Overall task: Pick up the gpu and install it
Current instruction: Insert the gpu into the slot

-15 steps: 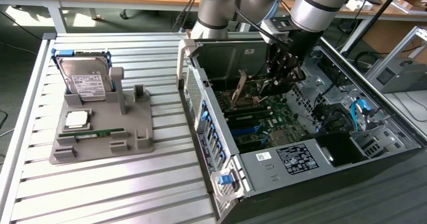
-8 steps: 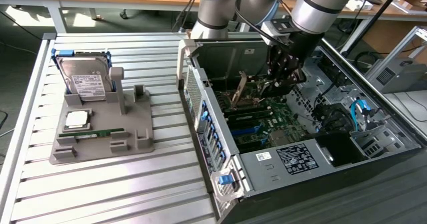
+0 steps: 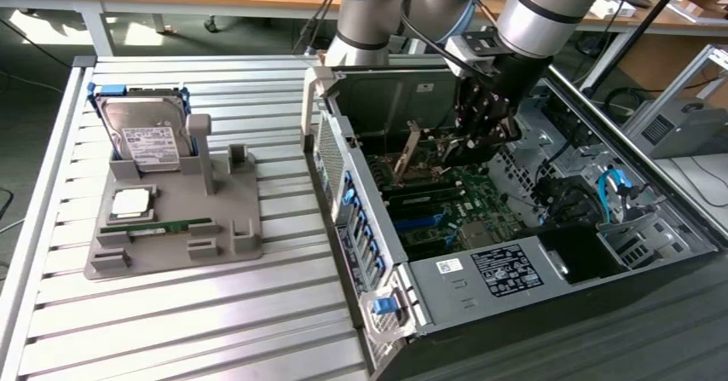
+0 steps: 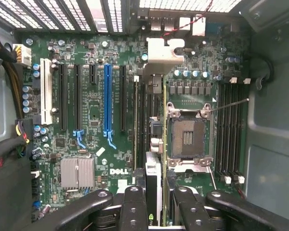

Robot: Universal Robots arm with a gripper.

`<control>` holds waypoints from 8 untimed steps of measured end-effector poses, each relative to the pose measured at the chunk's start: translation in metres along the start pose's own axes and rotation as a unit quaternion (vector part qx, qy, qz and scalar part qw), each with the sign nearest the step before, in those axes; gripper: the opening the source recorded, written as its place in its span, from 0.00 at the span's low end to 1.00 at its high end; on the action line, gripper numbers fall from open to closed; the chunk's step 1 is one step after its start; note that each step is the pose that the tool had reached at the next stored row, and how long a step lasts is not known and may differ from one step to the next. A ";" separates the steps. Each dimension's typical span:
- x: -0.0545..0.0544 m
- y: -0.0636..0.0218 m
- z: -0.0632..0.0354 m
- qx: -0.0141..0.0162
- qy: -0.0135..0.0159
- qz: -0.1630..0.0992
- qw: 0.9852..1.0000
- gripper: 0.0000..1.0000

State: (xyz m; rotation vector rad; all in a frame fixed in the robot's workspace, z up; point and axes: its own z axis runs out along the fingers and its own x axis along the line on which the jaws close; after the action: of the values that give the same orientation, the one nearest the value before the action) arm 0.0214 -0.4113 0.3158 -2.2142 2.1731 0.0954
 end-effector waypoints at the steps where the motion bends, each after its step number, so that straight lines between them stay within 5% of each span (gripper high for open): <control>1: 0.000 0.0000 0.0001 -0.004 0.000 0.000 1.000 0.27; 8: 0.000 0.0000 0.0004 -0.005 0.000 0.000 1.000 0.27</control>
State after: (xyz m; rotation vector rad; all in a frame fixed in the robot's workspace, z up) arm 0.0214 -0.4114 0.3154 -2.2181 2.1780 0.1069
